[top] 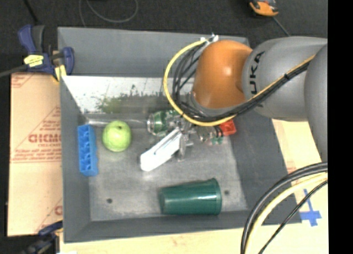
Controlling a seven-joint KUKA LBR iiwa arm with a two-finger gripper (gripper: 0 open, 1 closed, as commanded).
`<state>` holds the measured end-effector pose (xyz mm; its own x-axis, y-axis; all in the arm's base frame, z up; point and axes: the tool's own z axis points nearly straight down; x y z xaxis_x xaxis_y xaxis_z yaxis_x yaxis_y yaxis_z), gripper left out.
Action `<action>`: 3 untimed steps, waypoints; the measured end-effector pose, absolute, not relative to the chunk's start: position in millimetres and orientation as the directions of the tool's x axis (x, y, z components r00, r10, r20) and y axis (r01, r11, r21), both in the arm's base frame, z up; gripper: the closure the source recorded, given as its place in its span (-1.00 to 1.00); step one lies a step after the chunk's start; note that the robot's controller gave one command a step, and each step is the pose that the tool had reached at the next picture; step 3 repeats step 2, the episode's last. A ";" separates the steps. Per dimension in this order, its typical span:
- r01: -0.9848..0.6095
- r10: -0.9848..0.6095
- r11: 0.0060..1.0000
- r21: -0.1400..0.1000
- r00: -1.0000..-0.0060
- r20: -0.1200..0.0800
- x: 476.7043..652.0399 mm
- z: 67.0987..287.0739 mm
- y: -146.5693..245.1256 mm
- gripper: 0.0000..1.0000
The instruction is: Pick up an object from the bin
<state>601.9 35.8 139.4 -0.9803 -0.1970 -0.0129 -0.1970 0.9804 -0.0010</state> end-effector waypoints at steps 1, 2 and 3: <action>-0.216 -0.216 0.976 -0.001 -0.976 -0.006 609.3 83.5 30.2 1.00; -0.239 -0.239 0.971 -0.003 -0.971 -0.009 594.3 235.3 27.9 1.00; -0.239 -0.239 0.971 -0.003 -0.971 -0.009 594.3 235.3 27.9 1.00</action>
Offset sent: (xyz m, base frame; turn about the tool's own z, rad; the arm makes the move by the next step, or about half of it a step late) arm -0.0096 -0.0068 0.0920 -0.0468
